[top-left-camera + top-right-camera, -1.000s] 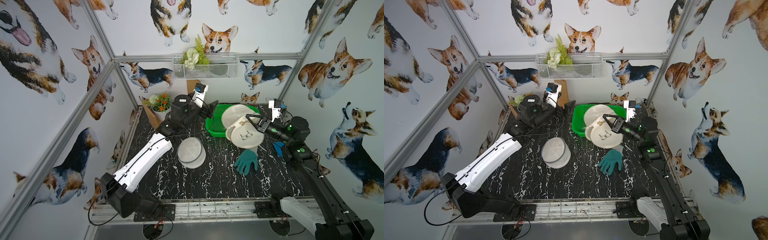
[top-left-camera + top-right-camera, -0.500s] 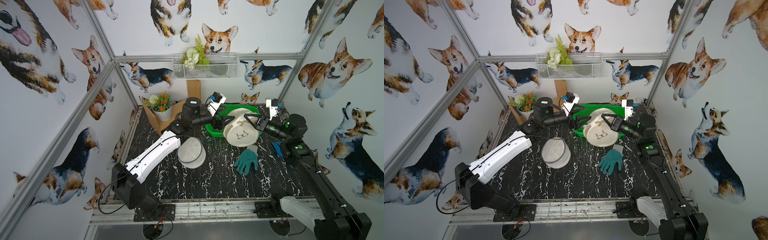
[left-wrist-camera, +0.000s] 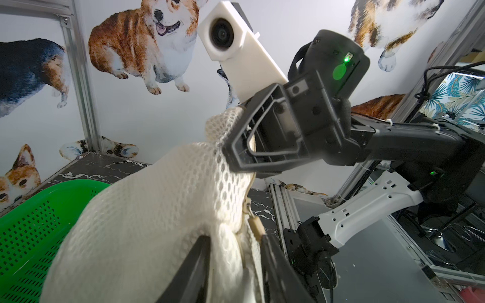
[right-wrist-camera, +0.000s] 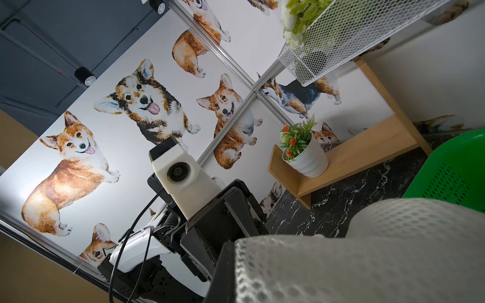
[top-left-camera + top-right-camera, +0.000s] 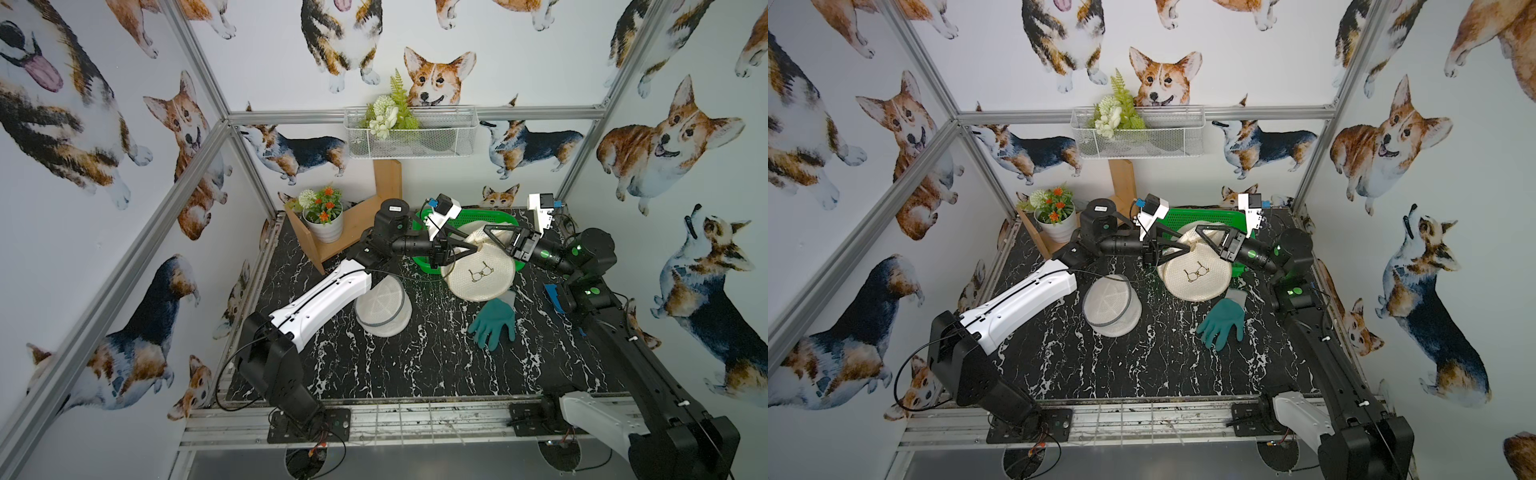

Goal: Turn the laundry bag inside out
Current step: Turn over the laundry bag, then zip the zipper on the laundry bag.

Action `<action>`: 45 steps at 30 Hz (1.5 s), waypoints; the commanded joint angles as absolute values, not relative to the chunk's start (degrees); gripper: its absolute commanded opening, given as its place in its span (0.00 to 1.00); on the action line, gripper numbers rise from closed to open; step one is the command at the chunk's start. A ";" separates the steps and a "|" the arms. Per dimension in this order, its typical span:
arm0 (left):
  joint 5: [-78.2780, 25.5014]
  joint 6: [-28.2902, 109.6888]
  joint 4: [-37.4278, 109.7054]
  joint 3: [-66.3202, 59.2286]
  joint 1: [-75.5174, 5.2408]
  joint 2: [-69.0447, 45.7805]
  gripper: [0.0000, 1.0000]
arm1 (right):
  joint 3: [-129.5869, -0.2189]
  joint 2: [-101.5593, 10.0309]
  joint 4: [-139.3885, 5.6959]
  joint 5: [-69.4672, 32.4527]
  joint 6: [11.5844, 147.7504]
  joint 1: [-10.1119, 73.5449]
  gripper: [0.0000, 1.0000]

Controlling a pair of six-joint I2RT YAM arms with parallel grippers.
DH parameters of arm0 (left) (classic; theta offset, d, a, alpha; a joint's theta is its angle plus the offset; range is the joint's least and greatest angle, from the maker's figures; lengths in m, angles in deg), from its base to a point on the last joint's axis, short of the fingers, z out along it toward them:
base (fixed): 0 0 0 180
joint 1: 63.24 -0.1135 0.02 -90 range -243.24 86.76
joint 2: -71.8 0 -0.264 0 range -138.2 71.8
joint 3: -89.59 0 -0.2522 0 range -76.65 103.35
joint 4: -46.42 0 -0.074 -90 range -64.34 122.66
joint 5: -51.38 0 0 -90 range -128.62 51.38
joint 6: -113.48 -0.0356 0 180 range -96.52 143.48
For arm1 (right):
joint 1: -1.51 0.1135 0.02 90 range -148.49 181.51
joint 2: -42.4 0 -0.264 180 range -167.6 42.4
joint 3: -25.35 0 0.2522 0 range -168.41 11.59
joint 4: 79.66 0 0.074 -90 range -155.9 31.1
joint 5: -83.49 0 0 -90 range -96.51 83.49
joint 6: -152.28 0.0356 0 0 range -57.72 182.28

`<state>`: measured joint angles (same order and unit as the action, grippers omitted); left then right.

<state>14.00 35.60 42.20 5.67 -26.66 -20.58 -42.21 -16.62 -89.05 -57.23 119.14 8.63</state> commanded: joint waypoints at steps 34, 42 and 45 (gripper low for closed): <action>-10.81 49.39 35.21 6.47 -22.76 -20.84 0.00 | -39.74 -9.40 -68.38 -5.60 49.53 30.99 0.42; -9.79 48.01 35.12 6.98 -22.44 -20.93 0.00 | -39.58 -11.04 -72.87 -2.15 48.62 31.47 0.36; -9.71 47.99 35.20 7.00 -22.35 -21.08 0.00 | -39.52 -11.12 -72.87 -1.20 48.20 31.49 0.31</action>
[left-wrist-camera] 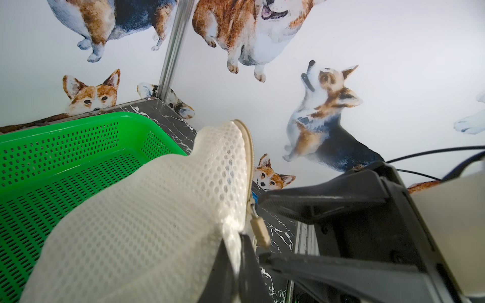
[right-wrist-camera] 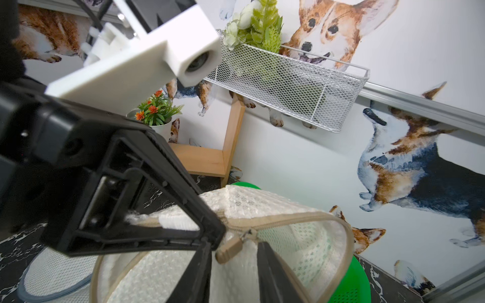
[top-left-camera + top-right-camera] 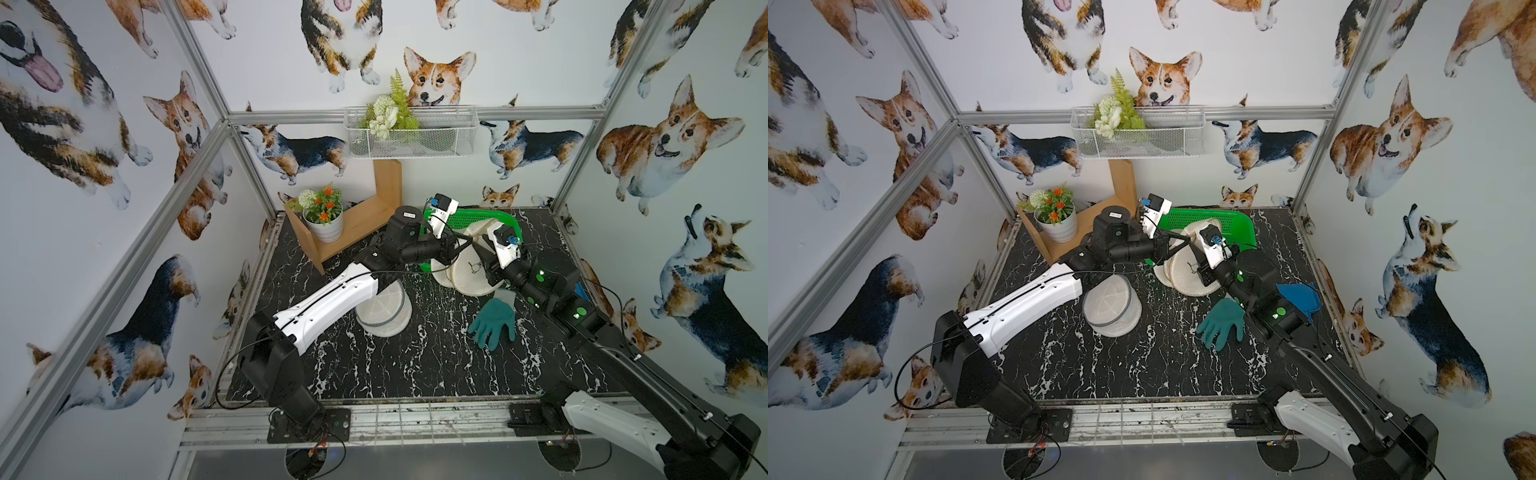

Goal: Turn the laundry bag inside out
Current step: Zip the zipper on the laundry bag.

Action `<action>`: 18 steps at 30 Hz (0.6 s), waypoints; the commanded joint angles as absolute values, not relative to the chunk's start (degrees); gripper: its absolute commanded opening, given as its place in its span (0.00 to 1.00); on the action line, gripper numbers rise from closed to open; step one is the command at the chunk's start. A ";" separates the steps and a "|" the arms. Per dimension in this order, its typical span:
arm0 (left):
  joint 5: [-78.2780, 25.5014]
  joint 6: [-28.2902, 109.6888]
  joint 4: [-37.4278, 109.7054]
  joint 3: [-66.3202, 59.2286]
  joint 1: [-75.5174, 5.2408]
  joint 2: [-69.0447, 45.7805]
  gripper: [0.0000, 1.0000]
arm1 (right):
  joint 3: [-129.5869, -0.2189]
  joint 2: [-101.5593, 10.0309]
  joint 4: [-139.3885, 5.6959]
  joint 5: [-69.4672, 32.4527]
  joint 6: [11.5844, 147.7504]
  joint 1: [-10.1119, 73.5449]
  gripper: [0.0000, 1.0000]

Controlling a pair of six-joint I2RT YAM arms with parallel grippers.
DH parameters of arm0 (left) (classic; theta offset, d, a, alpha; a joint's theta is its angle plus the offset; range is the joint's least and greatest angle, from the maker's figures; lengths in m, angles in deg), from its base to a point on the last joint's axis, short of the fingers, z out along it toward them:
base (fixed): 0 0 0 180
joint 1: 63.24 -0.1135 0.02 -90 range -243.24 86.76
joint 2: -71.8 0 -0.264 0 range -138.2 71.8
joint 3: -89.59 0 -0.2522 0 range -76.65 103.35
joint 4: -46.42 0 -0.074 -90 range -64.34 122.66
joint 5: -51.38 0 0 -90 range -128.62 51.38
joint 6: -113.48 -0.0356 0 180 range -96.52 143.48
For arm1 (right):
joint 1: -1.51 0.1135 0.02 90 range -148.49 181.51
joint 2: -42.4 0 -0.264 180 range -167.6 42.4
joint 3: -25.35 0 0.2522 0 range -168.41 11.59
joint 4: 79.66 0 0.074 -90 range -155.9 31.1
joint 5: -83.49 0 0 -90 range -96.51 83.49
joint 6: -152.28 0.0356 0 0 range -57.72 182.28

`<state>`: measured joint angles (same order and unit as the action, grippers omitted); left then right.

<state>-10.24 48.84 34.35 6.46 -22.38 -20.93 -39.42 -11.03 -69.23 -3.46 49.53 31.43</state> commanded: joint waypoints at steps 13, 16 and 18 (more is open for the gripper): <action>-7.43 47.48 36.17 7.45 -22.25 -21.26 0.00 | -39.02 -11.70 -73.49 0.39 47.69 31.52 0.18; -7.06 47.54 36.17 7.45 -22.28 -21.34 0.00 | -39.02 -11.74 -73.90 0.44 47.61 31.53 0.09; -7.32 47.57 36.11 7.37 -22.28 -21.27 0.00 | -38.86 -11.52 -74.24 0.77 47.69 31.56 0.00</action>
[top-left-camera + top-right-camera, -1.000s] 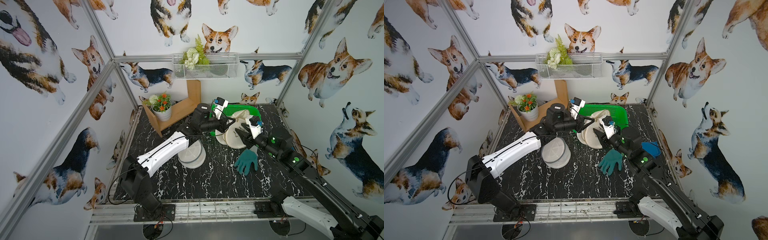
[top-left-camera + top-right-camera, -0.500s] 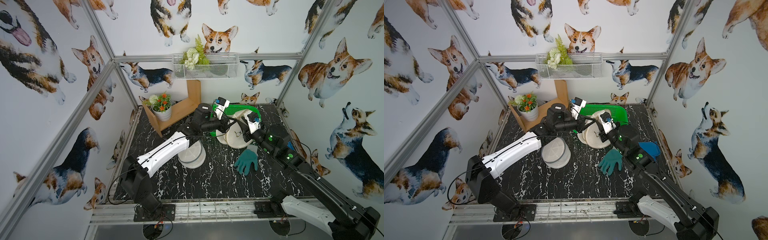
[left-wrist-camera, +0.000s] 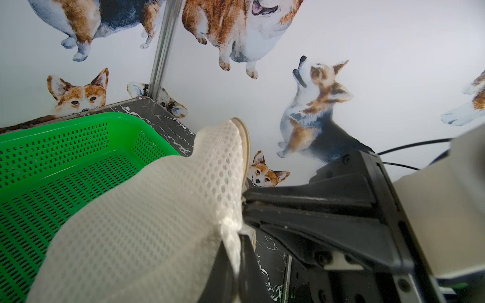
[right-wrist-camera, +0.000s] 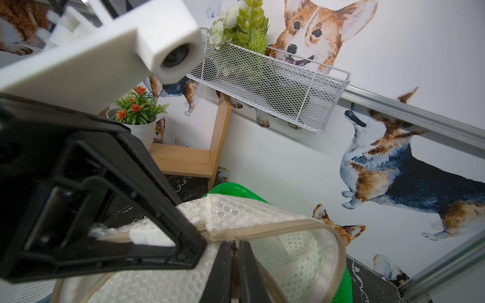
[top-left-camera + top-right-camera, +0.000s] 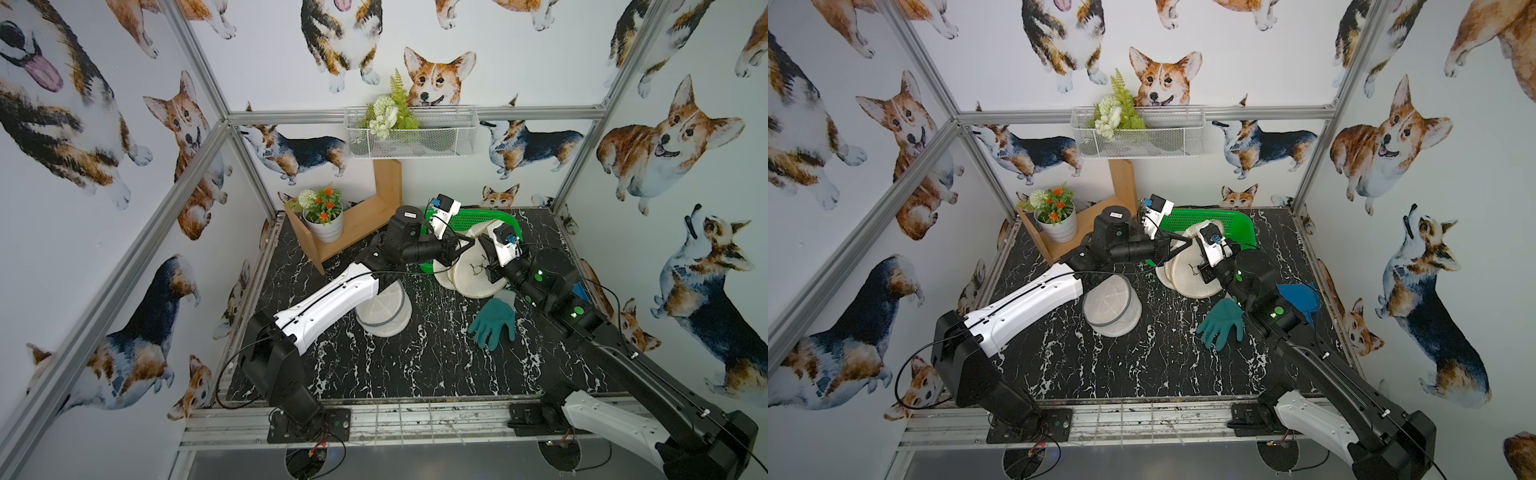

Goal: Turn the laundry bag inside out
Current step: Zip the zipper on the laundry bag.

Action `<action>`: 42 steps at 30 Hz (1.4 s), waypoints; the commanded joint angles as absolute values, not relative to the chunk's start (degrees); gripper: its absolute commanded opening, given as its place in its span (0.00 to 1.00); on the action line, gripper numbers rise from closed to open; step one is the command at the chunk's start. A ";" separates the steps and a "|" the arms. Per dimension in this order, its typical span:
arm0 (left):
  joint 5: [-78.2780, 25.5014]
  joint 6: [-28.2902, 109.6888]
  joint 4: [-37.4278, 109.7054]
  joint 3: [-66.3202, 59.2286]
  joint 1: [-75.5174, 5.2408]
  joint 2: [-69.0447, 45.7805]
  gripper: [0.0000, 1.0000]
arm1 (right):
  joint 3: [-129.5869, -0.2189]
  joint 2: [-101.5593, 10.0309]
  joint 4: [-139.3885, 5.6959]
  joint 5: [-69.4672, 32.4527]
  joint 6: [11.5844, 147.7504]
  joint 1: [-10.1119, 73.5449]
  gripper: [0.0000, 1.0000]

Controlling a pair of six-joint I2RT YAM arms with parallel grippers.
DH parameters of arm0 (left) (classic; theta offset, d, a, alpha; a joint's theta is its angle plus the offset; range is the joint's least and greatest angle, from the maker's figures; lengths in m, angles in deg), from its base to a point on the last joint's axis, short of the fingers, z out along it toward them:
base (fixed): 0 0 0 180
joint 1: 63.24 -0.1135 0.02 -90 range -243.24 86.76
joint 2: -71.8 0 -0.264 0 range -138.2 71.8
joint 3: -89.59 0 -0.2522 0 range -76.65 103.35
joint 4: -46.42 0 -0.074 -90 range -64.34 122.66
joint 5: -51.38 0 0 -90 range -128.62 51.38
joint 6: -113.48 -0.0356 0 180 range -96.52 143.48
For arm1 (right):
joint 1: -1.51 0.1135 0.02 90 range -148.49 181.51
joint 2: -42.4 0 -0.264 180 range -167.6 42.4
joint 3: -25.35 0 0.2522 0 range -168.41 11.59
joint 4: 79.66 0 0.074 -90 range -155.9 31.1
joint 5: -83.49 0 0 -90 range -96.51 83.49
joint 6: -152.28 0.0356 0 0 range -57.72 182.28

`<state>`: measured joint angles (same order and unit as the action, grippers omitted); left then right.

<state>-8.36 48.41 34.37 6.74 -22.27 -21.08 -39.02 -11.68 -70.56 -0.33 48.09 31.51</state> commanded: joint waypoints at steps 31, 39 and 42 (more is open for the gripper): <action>-33.58 27.79 36.34 -6.44 -21.75 -7.29 0.86 | -57.26 -19.95 -49.55 -20.76 106.55 20.43 0.00; -37.47 13.33 25.51 -1.71 -21.59 -5.83 0.90 | -64.30 -24.28 -39.43 -20.37 94.61 20.42 0.00; -31.21 10.22 24.14 0.65 -21.66 -6.67 0.89 | -64.96 -25.04 -39.17 -21.61 94.26 20.41 0.00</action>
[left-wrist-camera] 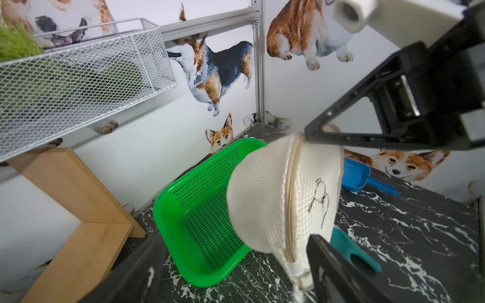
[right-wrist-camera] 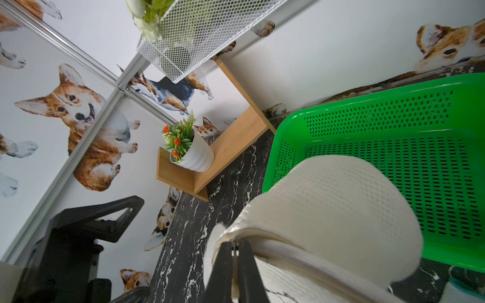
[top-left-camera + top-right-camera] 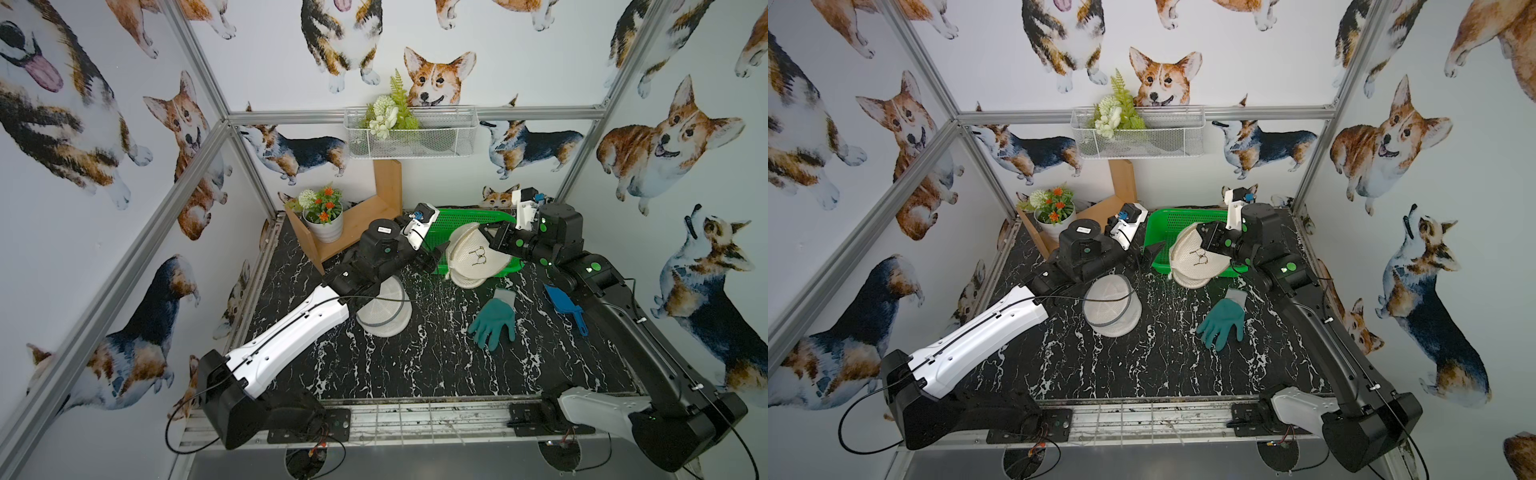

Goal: Turn the laundry bag inside out
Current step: Zip the zipper on the laundry bag.

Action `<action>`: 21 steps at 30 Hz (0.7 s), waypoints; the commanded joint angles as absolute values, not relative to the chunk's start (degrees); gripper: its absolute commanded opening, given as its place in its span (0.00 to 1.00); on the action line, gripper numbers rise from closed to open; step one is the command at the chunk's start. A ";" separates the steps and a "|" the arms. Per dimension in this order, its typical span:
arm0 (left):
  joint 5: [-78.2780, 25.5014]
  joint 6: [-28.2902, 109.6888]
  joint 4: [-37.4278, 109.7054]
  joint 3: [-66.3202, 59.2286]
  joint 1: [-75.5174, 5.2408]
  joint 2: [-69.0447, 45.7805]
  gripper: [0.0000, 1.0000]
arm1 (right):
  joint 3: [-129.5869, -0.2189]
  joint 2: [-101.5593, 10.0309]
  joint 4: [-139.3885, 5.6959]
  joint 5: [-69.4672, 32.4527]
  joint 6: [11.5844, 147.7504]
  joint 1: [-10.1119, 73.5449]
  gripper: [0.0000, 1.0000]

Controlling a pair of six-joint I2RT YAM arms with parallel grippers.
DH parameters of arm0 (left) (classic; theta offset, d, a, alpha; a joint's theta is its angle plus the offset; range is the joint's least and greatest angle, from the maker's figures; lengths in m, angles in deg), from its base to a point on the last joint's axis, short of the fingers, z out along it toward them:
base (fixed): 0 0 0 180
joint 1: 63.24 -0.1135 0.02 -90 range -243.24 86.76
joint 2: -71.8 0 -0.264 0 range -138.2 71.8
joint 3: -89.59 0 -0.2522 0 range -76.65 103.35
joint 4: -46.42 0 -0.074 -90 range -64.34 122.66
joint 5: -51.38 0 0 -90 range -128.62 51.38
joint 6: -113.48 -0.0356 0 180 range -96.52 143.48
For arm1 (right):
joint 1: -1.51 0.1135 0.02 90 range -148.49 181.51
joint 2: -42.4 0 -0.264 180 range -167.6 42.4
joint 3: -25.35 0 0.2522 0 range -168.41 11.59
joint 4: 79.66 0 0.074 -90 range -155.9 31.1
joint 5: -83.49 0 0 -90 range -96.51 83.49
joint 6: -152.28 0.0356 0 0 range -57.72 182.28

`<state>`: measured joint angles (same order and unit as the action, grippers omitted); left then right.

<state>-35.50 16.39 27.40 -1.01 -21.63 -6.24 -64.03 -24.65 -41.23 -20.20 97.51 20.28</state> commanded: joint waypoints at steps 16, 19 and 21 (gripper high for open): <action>-19.68 13.64 20.66 13.65 -20.96 -18.38 0.57 | -65.05 -26.15 -40.71 -25.80 95.77 20.59 0.00; -20.05 12.83 18.03 15.38 -20.96 -19.66 0.50 | -64.97 -26.15 -41.01 -26.67 95.68 20.77 0.00; -19.92 12.18 16.19 16.35 -20.96 -20.41 0.46 | -65.05 -26.33 -41.24 -27.22 95.68 20.85 0.00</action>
<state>-20.38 13.37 19.40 15.16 -20.91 -19.75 -64.66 -26.22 -39.59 -25.71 96.15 20.65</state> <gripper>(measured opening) 0.475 0.084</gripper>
